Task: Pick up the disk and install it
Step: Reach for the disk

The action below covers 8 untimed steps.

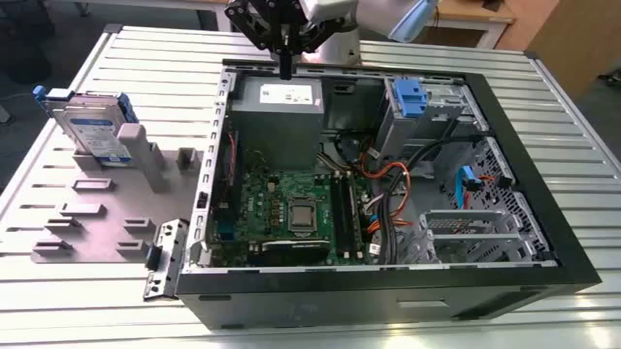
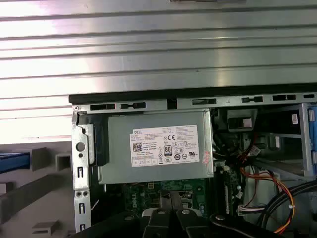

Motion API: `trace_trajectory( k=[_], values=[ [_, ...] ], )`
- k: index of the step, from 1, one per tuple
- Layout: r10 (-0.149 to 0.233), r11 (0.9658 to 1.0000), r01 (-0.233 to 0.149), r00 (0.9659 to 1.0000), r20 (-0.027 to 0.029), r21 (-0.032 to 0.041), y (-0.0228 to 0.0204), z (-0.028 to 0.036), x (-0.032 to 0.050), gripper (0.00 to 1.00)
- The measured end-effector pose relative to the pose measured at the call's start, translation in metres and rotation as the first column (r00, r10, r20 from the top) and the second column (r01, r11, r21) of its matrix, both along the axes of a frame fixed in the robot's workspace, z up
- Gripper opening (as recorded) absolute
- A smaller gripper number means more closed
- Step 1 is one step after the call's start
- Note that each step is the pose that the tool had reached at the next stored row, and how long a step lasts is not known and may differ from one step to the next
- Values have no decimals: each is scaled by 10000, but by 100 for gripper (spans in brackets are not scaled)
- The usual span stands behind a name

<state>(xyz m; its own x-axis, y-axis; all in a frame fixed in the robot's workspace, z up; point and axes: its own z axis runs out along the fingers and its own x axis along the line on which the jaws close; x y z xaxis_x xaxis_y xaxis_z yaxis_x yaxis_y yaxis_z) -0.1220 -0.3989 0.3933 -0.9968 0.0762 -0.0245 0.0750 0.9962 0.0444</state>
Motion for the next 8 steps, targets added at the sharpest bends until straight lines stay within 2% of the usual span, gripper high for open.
trace_trajectory(
  k=[8],
  values=[
    [0, 10000, 0, 10000, 0, 0, 0, 0, 0, 11]
  ],
)
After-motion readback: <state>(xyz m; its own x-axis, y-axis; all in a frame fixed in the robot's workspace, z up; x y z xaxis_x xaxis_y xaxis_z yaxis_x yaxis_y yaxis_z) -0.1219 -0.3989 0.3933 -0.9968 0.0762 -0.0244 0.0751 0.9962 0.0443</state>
